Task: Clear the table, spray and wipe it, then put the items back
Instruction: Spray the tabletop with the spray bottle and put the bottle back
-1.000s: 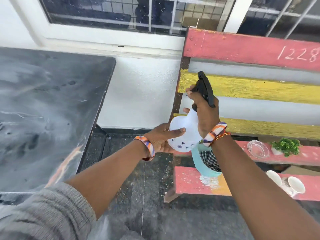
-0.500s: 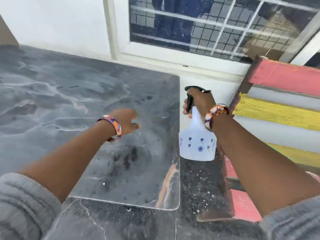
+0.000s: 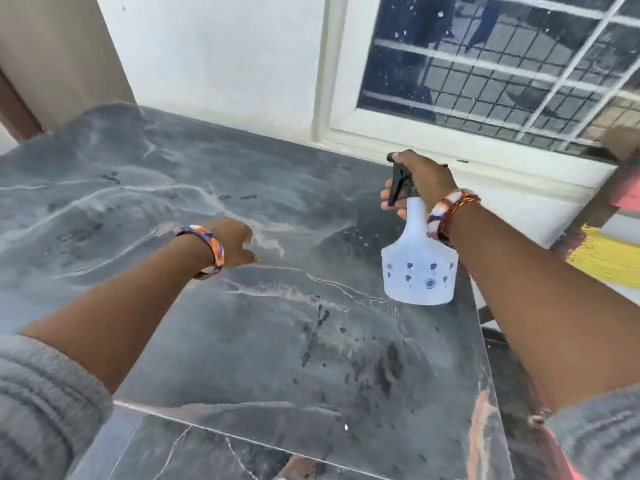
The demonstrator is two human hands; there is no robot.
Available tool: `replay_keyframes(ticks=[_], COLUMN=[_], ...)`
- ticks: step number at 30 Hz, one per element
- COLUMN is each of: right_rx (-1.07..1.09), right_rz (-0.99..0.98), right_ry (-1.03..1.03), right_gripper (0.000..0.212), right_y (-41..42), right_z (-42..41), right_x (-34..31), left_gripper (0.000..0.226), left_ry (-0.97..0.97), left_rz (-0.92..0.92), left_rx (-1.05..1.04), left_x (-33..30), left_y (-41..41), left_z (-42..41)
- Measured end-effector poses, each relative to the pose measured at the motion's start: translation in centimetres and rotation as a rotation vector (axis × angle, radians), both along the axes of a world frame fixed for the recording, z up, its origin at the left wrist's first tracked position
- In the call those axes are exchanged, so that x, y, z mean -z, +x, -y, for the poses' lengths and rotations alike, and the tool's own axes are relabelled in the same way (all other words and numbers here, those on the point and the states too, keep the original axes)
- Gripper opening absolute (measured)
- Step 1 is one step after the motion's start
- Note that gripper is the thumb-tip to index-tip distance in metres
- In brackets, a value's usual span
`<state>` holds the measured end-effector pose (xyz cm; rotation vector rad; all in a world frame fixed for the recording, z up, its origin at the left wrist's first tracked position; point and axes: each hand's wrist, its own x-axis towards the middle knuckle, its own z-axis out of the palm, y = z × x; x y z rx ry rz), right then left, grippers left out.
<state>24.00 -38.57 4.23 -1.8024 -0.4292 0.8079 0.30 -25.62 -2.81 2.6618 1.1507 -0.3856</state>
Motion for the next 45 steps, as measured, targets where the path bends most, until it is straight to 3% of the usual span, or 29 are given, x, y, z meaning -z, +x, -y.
replay_keyframes(ticks=[6, 14, 20, 24, 28, 30, 33, 37, 42, 45], right_rx=[-0.121, -0.301, -0.239, -0.251, -0.271, -0.383, -0.522, -0.44, -0.336, -0.264], right_rz=[0.094, -0.027, -0.016, 0.032, -0.086, -0.152, -0.077, -0.119, 0.001, 0.075], right_ry=[0.022, -0.092, 0.036, -0.001, -0.027, -0.121, -0.266, -0.187, -0.259, -0.294], right_gripper=[0.022, 0.028, 0.022, 0.029, 0.031, 0.037, 0.042, 0.029, 0.033, 0.037], right_y=[-4.0, -8.2, -14.4, -18.6, -21.6, -22.9, -24.9, -28.2, -32.3, -33.0], right_z=[-8.8, -16.8, -21.5, -24.0, -24.3, -23.5, -21.9, -19.1, -15.8, -13.6], right_x=[0.5, -0.2, 0.2, 1.0, 1.3, 1.1, 1.1, 1.2, 2.2, 3.2], left_gripper=[0.047, 0.037, 0.037, 0.039, 0.039, 0.038, 0.039, 0.038, 0.032, 0.025], left_ry=[0.019, -0.078, -0.087, -0.113, -0.088, -0.068, -0.03, 0.058, -0.012, 0.044], left_rz=[0.006, -0.053, -0.09, -0.147, -0.194, -0.212, -0.241, -0.257, -0.213, -0.246], left_rx=[-0.082, -0.162, -0.18, -0.113, 0.007, 0.037, 0.065, 0.136, 0.214, 0.27], left_x=[-0.2, 0.2, -0.1, -0.8, -2.2, -2.6, -3.4, -2.8, -3.4, -3.5], left_y=[-2.5, -7.8, -13.8, -17.3, -19.6, -20.6, -22.1, -22.5, -20.3, -19.6], left_z=[-4.8, -9.7, -14.7, -18.3, -22.2, -23.2, -24.6, -27.2, -22.9, -21.6])
